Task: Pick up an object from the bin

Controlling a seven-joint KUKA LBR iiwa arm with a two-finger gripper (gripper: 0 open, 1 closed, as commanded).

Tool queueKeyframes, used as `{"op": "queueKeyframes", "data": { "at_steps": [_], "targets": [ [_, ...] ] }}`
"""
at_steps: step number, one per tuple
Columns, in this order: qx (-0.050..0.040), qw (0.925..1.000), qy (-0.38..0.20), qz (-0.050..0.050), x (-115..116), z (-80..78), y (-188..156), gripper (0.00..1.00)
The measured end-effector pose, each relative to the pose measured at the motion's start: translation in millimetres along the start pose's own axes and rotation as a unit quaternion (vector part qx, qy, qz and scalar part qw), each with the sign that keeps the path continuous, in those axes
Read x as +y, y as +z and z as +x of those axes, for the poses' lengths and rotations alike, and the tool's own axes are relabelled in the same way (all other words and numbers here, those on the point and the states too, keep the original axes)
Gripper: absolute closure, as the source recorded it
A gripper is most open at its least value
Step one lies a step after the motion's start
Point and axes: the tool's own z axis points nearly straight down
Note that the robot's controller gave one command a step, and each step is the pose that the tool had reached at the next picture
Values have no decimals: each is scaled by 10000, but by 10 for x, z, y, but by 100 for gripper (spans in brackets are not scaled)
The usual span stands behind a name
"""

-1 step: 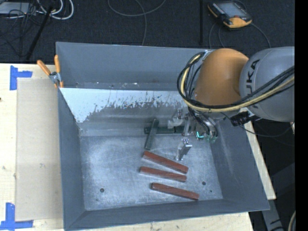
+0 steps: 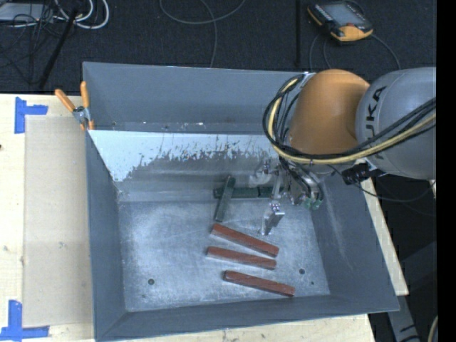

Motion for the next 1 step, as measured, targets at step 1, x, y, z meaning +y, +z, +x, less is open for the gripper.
{"op": "queueKeyframes", "data": {
  "at_steps": [1],
  "targets": [
    [-43,9975,711,2,145,178,345,0]
  ]
}}
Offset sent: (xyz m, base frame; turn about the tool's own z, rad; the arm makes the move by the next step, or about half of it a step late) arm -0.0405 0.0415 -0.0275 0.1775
